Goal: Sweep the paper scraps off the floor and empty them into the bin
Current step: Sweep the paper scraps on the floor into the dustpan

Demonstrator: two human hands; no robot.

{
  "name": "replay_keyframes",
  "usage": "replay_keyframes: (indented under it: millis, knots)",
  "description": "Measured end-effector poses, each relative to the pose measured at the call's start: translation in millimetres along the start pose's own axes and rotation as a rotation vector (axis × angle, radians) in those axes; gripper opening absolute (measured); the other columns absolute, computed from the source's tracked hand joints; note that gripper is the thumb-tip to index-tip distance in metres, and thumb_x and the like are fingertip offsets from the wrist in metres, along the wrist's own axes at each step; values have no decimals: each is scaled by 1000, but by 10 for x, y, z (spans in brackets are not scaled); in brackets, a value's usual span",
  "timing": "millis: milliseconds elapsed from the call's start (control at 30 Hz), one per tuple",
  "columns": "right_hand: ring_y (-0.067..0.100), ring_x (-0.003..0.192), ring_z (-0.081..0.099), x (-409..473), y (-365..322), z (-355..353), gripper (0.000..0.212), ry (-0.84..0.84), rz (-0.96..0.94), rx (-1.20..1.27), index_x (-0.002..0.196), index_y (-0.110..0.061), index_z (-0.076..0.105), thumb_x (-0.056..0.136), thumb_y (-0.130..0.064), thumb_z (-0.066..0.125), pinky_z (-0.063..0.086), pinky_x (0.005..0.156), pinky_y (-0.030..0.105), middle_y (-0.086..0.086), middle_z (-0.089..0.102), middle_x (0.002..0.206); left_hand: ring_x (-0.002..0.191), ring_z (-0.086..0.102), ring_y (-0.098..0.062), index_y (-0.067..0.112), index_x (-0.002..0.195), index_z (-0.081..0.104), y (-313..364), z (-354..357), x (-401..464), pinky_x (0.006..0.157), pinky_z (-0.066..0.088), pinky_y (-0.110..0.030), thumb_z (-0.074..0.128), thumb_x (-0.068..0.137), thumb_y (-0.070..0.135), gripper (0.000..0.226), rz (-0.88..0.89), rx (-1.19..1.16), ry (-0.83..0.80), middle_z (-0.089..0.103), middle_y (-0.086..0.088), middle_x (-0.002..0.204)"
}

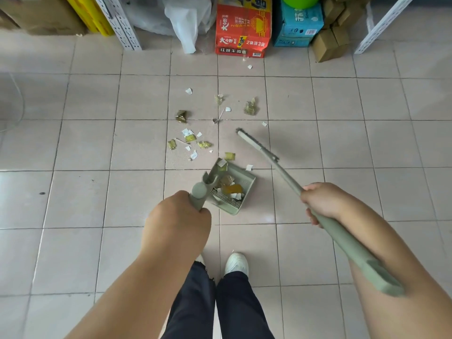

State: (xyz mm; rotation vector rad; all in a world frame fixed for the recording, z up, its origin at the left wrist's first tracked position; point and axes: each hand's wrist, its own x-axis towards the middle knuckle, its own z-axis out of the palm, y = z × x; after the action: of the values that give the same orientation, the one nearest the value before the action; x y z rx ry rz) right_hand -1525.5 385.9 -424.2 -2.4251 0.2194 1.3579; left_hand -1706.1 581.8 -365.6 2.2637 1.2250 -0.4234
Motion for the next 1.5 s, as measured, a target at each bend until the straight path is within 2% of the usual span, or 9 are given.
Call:
replay_keyframes:
  millis: [133, 467, 600, 667, 900, 1000, 1100, 1333, 1500]
  knots:
    - [29, 54, 55, 200, -118, 166, 13, 36, -4, 9, 79, -8, 52, 83, -7, 40, 46, 60, 35, 13, 55, 49, 53, 52, -19, 18, 66, 46, -211, 0, -89, 41, 31, -24, 49, 76, 25, 12, -36, 18, 2, 56, 0, 59]
    - [22, 39, 51, -125, -217, 840, 19, -152, 6, -157, 96, -4, 51, 84, -9, 36, 43, 52, 24, 15, 54, 56, 59, 54, -20, 21, 67, 43, -505, 47, -133, 43, 31, -25, 48, 79, 27, 14, -76, 29, -21, 56, 3, 63]
    - [17, 29, 46, -432, -169, 706, 13, -214, 47, -148, 88, -11, 54, 89, -12, 40, 40, 41, 14, 10, 50, 57, 60, 53, -19, 22, 69, 42, -480, 51, -130, 42, 30, -25, 46, 81, 26, 13, -64, 29, -35, 55, 4, 64]
    - [17, 28, 46, -543, -165, 598, 12, -204, 44, -127, 82, -13, 54, 87, -13, 43, 40, 40, 15, 8, 51, 55, 60, 52, -19, 23, 68, 41, -482, 49, -120, 43, 30, -25, 45, 81, 27, 14, -64, 23, -42, 55, 4, 65]
    - [16, 24, 45, -396, -333, 678, 15, -90, -32, -92, 88, -16, 54, 87, -11, 40, 40, 37, 16, 10, 50, 56, 63, 55, -23, 23, 66, 38, -525, 41, -130, 45, 34, -26, 45, 80, 26, 17, -48, -2, -48, 55, 3, 65]
    - [19, 31, 50, -245, -467, 893, 10, -109, -105, -214, 85, -11, 46, 88, -10, 37, 43, 44, 20, 14, 53, 57, 63, 54, -23, 23, 66, 38, -554, 42, -132, 45, 32, -26, 45, 80, 26, 16, -49, -14, -41, 53, 4, 64]
    - [22, 40, 51, -254, -468, 1108, 12, -181, -104, -282, 95, -8, 44, 87, -9, 35, 44, 49, 25, 16, 55, 56, 63, 52, -24, 23, 68, 39, -576, 48, -132, 43, 30, -25, 45, 80, 25, 14, -44, -21, -32, 51, 5, 63]
    - [17, 29, 48, -523, -230, 1000, 12, -219, -48, -309, 80, -12, 46, 89, -12, 37, 41, 40, 16, 10, 50, 53, 57, 48, -19, 21, 71, 43, -743, 82, -251, 41, 27, -23, 46, 80, 26, 10, -59, -61, -32, 50, 5, 62]
    - [17, 33, 46, -603, -302, 923, 10, -206, -44, -327, 87, -14, 50, 88, -9, 41, 39, 42, 15, 10, 50, 55, 50, 45, -12, 21, 64, 39, -915, 155, -441, 40, 26, -22, 47, 76, 24, 15, -106, -125, 9, 50, 5, 58]
